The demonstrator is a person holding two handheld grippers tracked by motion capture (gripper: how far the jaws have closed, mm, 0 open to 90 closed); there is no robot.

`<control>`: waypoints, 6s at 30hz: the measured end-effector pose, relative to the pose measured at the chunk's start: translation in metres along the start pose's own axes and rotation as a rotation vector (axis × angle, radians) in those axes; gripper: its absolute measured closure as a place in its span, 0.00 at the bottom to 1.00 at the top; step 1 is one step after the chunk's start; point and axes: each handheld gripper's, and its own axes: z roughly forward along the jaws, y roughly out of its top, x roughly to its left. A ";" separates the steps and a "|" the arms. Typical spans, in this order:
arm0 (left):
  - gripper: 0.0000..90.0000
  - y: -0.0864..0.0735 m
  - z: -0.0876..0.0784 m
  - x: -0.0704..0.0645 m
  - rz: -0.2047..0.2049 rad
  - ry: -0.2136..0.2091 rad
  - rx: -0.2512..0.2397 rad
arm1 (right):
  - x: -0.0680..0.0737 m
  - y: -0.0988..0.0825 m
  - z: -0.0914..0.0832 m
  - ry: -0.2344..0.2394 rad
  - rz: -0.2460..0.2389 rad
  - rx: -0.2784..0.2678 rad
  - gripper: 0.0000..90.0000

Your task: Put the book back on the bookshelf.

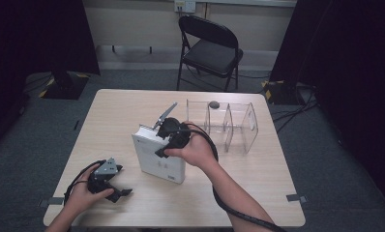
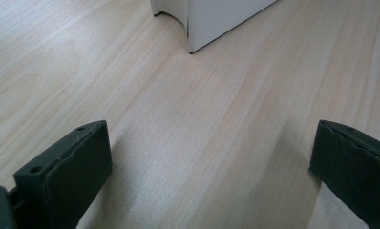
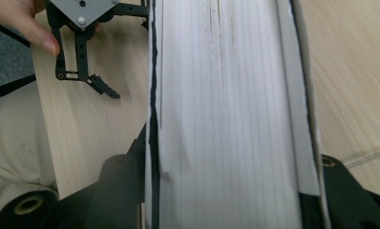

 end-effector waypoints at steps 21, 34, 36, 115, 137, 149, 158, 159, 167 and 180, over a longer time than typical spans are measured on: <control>0.00 0.000 0.000 0.000 0.001 0.003 0.006 | -0.009 -0.016 -0.022 -0.017 0.055 -0.009 0.58; 0.00 0.000 0.000 0.000 0.001 0.004 0.005 | -0.014 -0.027 -0.037 -0.028 0.077 -0.006 0.58; 0.00 0.000 0.000 0.000 0.001 0.004 0.006 | -0.014 -0.028 -0.040 -0.034 0.081 0.000 0.58; 0.00 0.000 0.000 0.000 0.000 0.001 0.005 | -0.023 -0.056 -0.058 -0.067 0.144 0.165 0.58; 0.00 0.000 0.000 0.000 0.001 0.002 0.006 | -0.033 -0.078 -0.089 -0.101 0.213 0.144 0.58; 0.00 0.000 0.000 0.000 0.000 0.001 0.005 | -0.032 -0.089 -0.100 -0.117 0.241 0.149 0.58; 0.00 0.001 0.000 0.000 -0.003 0.005 0.006 | -0.034 -0.101 -0.109 -0.118 0.260 0.147 0.58; 0.00 0.001 0.000 0.000 -0.003 0.005 0.006 | -0.034 -0.103 -0.110 -0.116 0.266 0.148 0.58; 0.00 0.001 0.001 0.001 -0.002 0.008 0.009 | -0.035 -0.112 -0.119 -0.143 0.268 0.152 0.58; 0.00 0.002 0.001 0.001 -0.001 0.007 0.008 | -0.038 -0.128 -0.131 -0.160 0.303 0.158 0.58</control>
